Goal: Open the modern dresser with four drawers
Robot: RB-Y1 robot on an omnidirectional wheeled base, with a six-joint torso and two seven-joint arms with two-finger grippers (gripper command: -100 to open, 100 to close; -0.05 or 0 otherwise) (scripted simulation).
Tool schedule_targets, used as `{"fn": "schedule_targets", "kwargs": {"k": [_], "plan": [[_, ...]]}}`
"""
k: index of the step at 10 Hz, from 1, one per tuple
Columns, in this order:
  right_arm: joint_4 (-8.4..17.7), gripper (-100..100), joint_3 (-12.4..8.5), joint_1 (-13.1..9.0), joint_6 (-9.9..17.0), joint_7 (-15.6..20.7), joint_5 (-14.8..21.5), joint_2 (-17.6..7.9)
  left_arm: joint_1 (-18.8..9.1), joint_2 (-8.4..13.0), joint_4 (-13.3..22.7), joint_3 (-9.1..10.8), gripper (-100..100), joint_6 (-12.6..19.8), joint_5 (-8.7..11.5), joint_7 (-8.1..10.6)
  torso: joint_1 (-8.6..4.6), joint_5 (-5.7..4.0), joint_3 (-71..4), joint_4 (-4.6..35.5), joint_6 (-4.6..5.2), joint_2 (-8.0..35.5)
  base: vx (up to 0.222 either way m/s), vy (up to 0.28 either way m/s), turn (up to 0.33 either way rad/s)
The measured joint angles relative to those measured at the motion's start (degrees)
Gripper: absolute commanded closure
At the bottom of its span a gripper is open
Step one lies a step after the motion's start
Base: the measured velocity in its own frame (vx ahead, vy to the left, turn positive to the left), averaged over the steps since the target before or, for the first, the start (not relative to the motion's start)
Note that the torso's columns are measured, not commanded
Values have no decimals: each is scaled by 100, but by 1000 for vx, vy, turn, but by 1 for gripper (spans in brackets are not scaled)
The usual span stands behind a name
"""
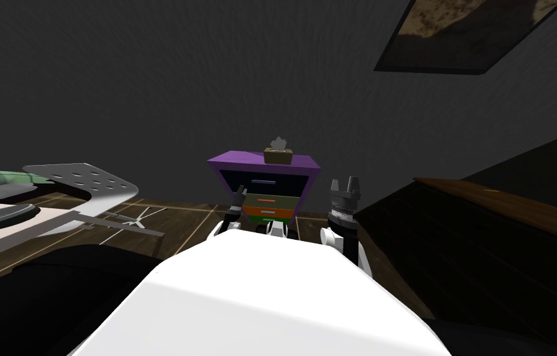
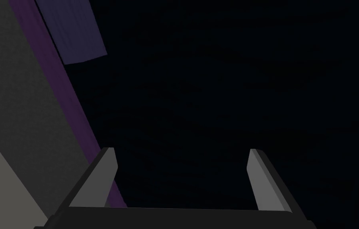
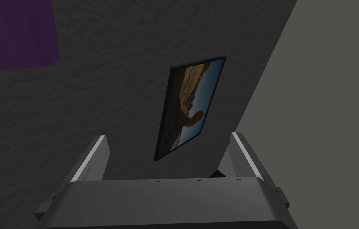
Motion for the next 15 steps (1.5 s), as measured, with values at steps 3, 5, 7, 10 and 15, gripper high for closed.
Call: {"fn": "schedule_targets", "kwargs": {"k": [3,5,7,10,15], "plan": [[0,0,0,0,0,0,0,0,-15,-23,355,-25,-100,-119,-5,4,-9,-6,10,9,-4,16,3,-12,-16],[0,0,0,0,0,0,0,0,-29,-38,583,-37,-100,-211,-6,15,-6,-7,17,14,-7,26,0,-8,0],[0,0,0,0,0,0,0,0,-99,-109,959,-70,-100,-307,-27,-14,-12,-17,19,25,-20,41,1,-10,-21],[0,0,0,0,0,0,0,0,-150,-178,1382,-99,-100,-423,-39,-26,-19,-22,31,34,-24,61,6,-12,-17],[0,0,0,0,0,0,0,0,-284,-329,2242,-142,-100,-706,-55,-24,-34,-34,54,52,-33,104,2,-10,-11]]}}
